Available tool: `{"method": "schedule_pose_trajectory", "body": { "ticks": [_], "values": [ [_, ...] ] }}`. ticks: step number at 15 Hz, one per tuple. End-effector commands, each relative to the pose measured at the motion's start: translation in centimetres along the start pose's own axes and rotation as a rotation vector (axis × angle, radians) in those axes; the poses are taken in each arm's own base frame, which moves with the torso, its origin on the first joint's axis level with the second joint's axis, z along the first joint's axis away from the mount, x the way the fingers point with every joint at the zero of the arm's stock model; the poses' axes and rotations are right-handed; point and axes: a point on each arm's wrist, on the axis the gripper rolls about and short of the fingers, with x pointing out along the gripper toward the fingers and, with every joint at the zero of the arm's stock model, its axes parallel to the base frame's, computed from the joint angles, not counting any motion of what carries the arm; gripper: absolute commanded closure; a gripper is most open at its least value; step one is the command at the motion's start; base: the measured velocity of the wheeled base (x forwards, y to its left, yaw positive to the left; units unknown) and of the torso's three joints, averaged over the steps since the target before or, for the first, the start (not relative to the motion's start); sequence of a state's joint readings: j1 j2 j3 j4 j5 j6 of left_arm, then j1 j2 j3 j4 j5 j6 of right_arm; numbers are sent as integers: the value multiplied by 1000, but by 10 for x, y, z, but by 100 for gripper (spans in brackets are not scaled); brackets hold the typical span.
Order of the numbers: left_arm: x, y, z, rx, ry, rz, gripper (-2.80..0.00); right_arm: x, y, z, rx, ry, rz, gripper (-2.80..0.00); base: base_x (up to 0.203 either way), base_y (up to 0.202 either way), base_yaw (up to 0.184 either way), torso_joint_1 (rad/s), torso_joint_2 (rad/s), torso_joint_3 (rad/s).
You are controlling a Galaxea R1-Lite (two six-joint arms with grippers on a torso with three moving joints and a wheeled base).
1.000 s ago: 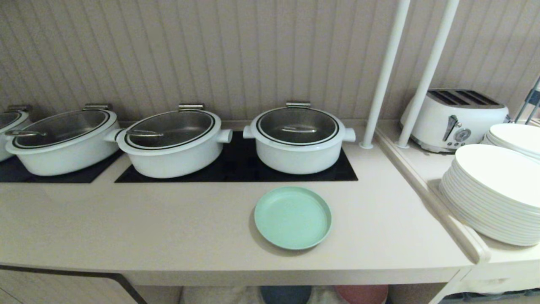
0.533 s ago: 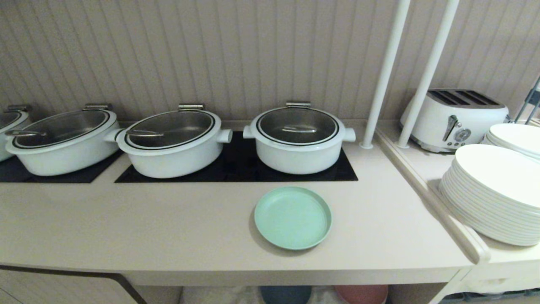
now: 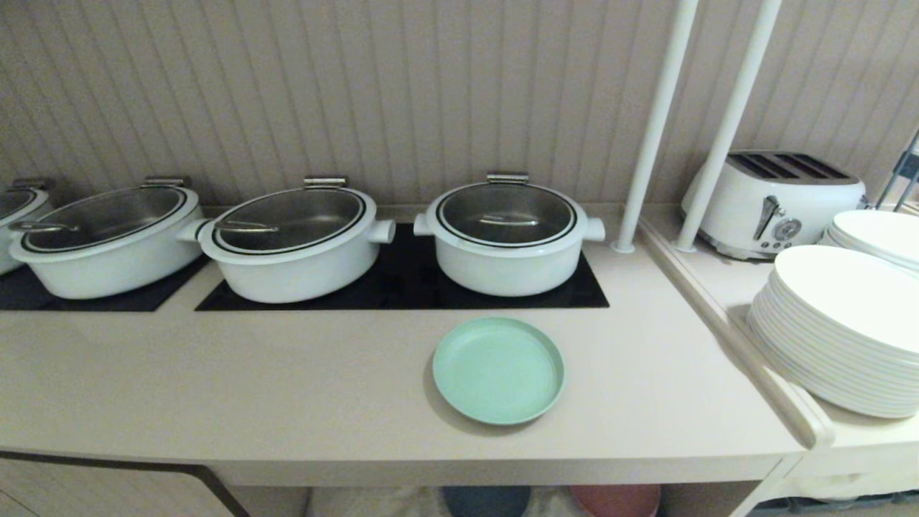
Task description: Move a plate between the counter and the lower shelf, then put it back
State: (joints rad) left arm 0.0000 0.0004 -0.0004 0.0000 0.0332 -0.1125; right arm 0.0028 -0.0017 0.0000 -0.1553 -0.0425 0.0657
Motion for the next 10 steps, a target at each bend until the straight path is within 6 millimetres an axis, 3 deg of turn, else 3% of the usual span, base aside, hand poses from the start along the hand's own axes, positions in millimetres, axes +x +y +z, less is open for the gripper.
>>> {"method": "schedule_pose_trajectory", "body": {
  "ticks": [1, 10],
  "values": [
    [0, 0, 0, -1, 0, 1, 0, 0, 0, 0, 0, 0, -2, 0, 0, 0, 0, 0, 0, 0],
    [0, 0, 0, -1, 0, 1, 0, 0, 0, 0, -1, 1, 0, 0, 0, 0, 0, 0, 0, 0]
  ]
}}
